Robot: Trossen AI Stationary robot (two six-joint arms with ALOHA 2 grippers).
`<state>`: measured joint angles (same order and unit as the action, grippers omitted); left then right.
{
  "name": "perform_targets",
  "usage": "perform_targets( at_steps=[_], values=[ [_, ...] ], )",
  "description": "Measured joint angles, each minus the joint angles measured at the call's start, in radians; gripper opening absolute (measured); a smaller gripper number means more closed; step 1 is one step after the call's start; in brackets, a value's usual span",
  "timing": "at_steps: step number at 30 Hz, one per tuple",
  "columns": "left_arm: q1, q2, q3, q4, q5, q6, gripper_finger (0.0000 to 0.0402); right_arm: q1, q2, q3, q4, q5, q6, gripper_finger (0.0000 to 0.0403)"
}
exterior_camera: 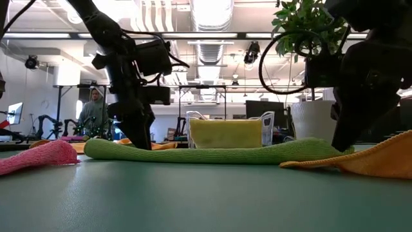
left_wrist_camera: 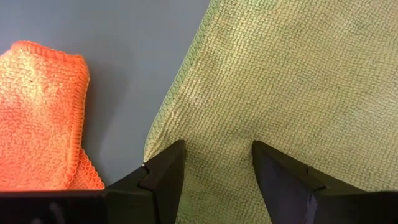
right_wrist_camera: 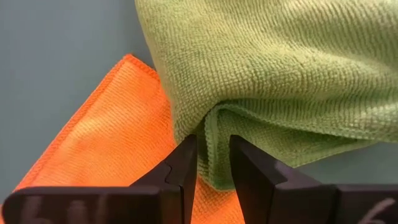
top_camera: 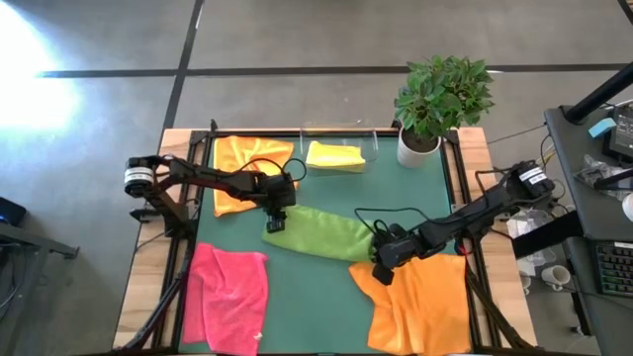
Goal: Fold microfiber towels
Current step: Fold the green towel
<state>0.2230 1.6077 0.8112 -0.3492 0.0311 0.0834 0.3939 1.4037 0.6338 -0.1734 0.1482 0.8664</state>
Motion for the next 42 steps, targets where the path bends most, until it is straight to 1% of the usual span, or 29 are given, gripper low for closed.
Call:
perform_targets(
  at_steps=[5,11,13,17,25,32,36,42],
  values=[
    [0.0,0.0,0.0,0.0,0.0,0.0,0.0173,-0.004,0.006,0.0,-0.01,-0.002,0.039,0.0068],
    [0.0,0.0,0.0,0.0,-0.003,0.0,0.0173,-0.007,-0.002,0.0,-0.009,-0.018,0.078,0.0021],
    [0.0,0.0,0.0,0.0,-0.005,0.0,0.0173,0.0,-0.009,0.0,-0.009,-0.025,0.091,0.0012],
    [0.0,0.0,0.0,-0.002,-0.005,0.0,0.0173,0.027,-0.035,0.002,-0.014,-0.024,0.122,0.0009],
    [0.0,0.0,-0.001,-0.01,-0.011,0.0,0.0173,0.118,-0.049,0.03,-0.102,-0.011,0.196,0.0009],
    [0.0,-0.001,0.0,-0.036,-0.013,0.001,0.0173,0.177,-0.053,0.04,-0.11,0.117,0.288,0.0009],
    [0.0,-0.002,0.0,-0.041,-0.013,0.002,0.0173,0.196,-0.053,0.039,-0.147,0.118,0.363,0.0009],
    [0.0,-0.016,0.011,-0.064,-0.009,0.002,0.0173,0.208,-0.054,0.041,-0.153,0.115,0.458,0.0009]
  ],
)
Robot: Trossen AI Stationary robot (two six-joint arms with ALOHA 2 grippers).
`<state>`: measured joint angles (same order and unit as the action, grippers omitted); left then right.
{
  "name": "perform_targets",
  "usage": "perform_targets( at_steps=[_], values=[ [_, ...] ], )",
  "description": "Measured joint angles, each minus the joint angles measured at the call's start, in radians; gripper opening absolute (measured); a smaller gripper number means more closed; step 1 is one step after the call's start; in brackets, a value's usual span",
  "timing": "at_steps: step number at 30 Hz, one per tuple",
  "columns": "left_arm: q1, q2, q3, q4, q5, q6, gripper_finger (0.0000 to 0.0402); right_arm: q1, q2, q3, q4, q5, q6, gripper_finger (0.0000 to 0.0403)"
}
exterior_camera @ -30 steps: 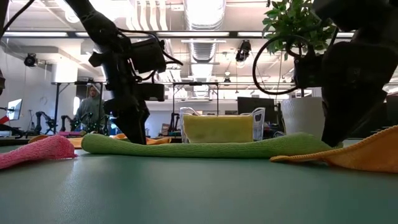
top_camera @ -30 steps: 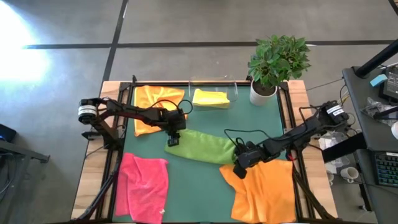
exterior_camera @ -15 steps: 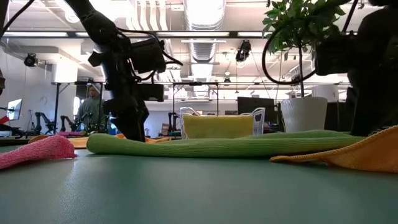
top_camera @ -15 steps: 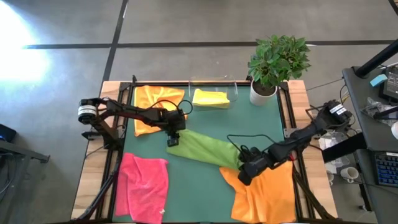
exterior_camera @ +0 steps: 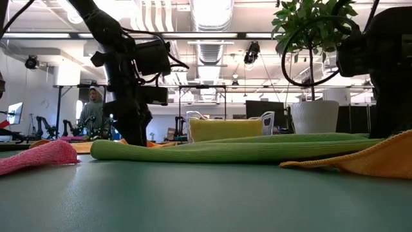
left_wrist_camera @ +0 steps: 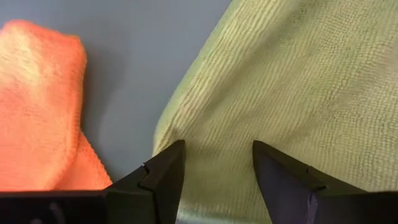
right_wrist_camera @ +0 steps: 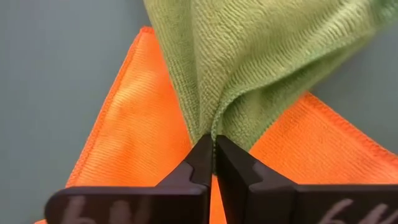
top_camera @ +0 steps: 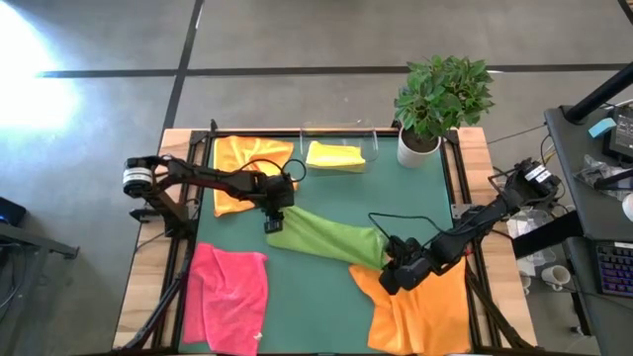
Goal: Fold microfiber towels
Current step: Fold the green towel
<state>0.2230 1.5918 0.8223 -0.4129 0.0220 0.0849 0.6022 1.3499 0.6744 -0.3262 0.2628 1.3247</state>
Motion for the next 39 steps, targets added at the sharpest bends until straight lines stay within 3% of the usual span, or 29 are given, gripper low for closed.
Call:
perform_targets(
  at_steps=[5,13,15,21,23,29,39],
  values=[
    [0.0,-0.023,0.005,0.002,0.038,0.001,0.0173,0.0,-0.001,0.008,0.0,-0.008,0.003,0.0029],
    [-0.003,-0.029,0.023,-0.04,0.314,0.001,0.0173,0.0,-0.029,0.009,0.0,-0.045,0.039,0.0101],
    [-0.01,-0.029,0.023,-0.044,0.338,0.0,0.0173,-0.001,-0.06,0.017,-0.002,-0.034,0.032,0.0116],
    [-0.024,-0.024,0.021,-0.033,0.335,0.0,0.0173,-0.059,-0.157,0.035,-0.063,0.214,-0.02,0.0129],
    [-0.032,-0.023,0.02,-0.034,0.332,-0.001,0.0173,-0.111,-0.164,0.035,-0.111,0.25,-0.044,0.0124],
    [-0.082,-0.023,-0.001,-0.01,0.333,-0.033,0.0173,-0.268,-0.127,0.033,-0.128,0.088,-0.197,0.0107],
    [-0.113,-0.023,-0.063,0.043,0.328,-0.107,0.0173,-0.358,-0.059,0.032,-0.14,-0.007,-0.306,0.0085]
  ],
)
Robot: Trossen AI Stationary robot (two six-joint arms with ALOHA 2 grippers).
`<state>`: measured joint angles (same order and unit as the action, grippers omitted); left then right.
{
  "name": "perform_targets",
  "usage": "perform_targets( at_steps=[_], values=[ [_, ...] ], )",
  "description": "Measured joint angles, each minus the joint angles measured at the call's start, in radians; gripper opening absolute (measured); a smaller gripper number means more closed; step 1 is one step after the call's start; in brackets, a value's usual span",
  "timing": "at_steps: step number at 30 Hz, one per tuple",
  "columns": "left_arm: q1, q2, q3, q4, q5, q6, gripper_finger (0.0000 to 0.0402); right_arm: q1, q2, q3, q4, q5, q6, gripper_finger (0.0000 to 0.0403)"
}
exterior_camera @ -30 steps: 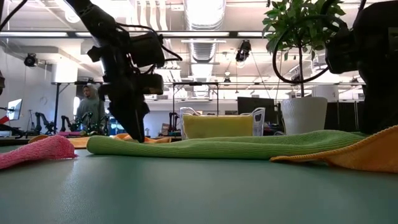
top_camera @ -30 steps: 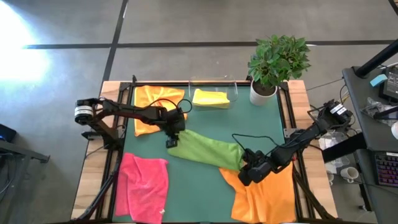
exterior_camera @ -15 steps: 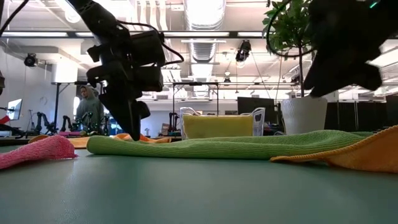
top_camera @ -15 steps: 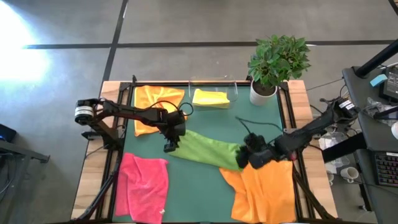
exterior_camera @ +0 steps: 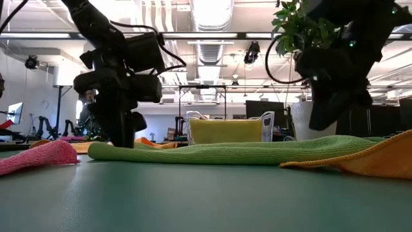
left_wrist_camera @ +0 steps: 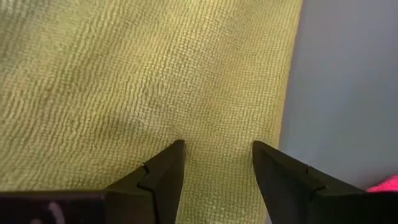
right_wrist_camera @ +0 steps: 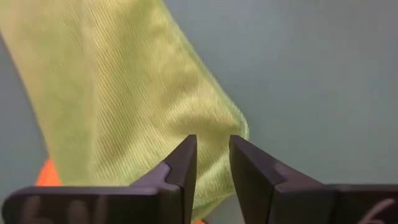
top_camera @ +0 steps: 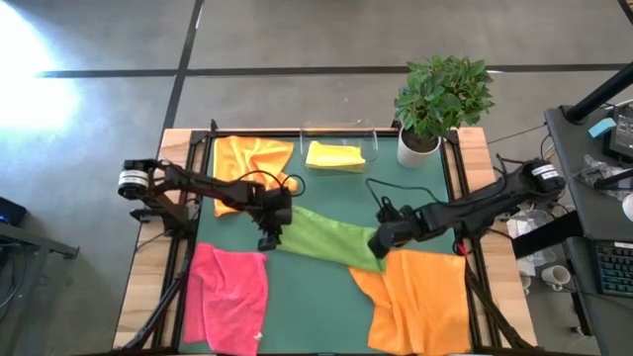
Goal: Fold microfiber towels
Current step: Fold the green towel
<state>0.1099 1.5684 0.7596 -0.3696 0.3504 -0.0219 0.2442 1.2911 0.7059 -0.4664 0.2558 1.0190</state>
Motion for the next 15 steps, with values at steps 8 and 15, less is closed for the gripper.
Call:
perform_targets(
  at_steps=[8,15],
  values=[
    [-0.006,-0.004,-0.041,0.027,0.0,0.001,0.0173,-0.014,0.079,-0.001,0.049,-0.075,-0.016,0.0073],
    [-0.006,-0.003,-0.043,0.026,0.0,0.001,0.0173,-0.081,0.139,-0.001,-0.002,-0.064,0.062,0.0053]
  ],
)
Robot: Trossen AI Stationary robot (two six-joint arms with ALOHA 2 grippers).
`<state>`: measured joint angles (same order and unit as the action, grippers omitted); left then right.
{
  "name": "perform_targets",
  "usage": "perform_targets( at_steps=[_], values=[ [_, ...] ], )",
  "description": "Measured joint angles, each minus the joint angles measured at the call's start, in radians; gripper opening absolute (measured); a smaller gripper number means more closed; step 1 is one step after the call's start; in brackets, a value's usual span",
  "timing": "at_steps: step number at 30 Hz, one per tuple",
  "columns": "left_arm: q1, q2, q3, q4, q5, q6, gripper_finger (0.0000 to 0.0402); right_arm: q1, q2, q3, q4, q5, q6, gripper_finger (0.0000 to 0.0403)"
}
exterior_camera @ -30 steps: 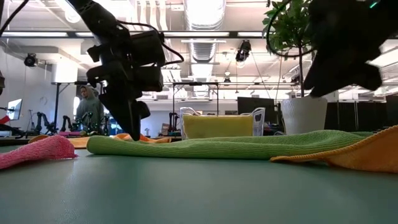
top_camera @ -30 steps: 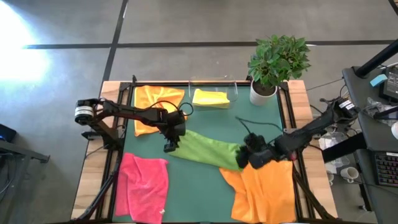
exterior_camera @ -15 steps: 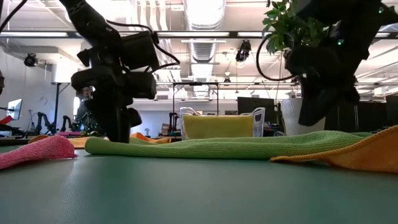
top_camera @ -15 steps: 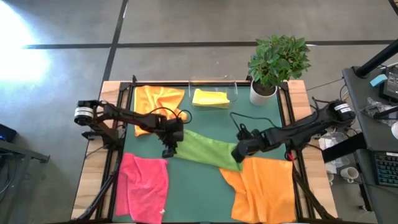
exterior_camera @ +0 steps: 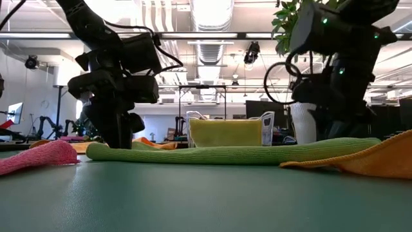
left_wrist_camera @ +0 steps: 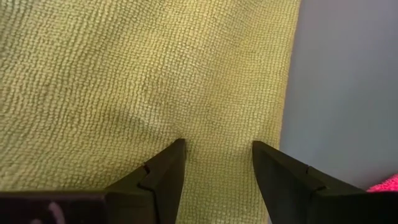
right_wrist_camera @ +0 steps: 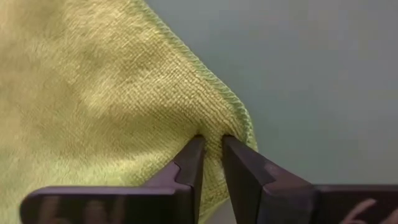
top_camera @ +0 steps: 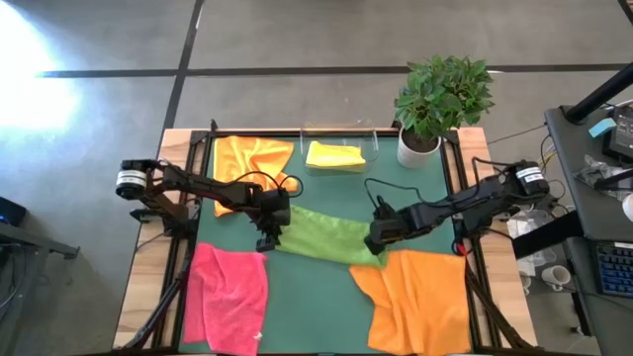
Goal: Fold microfiber towels
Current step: Fold the green towel
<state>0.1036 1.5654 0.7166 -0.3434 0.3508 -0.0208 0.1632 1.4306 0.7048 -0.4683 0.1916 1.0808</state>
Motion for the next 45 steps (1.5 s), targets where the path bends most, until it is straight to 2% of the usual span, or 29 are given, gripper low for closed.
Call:
perform_targets(
  at_steps=[4,13,18,22,30,37,45],
  values=[
    [0.0,0.0,0.0,-0.005,0.0,-0.005,0.0173,-0.04,0.004,0.001,-0.001,0.002,0.002,0.0039],
    [-0.001,0.001,-0.001,-0.057,-0.002,-0.027,0.0173,-0.07,-0.047,0.015,-0.103,0.019,-0.025,0.0038],
    [-0.001,-0.005,0.006,-0.081,-0.007,-0.03,0.0173,-0.037,-0.135,0.057,-0.107,0.012,-0.077,0.0038],
    [-0.001,-0.011,0.015,-0.076,-0.01,-0.03,0.0173,0.024,-0.155,0.068,-0.061,-0.015,-0.075,0.0038],
    [-0.001,-0.011,0.012,-0.066,-0.011,-0.027,0.0173,0.109,-0.072,0.066,-0.014,-0.07,-0.008,0.0038],
    [-0.001,-0.011,0.016,-0.063,-0.015,-0.026,0.0173,0.116,0.016,0.066,0.022,-0.094,-0.007,0.0038],
    [-0.002,-0.012,0.003,-0.054,-0.034,-0.024,0.0173,0.127,0.007,0.066,-0.107,-0.169,0.068,0.0038]
  ],
)
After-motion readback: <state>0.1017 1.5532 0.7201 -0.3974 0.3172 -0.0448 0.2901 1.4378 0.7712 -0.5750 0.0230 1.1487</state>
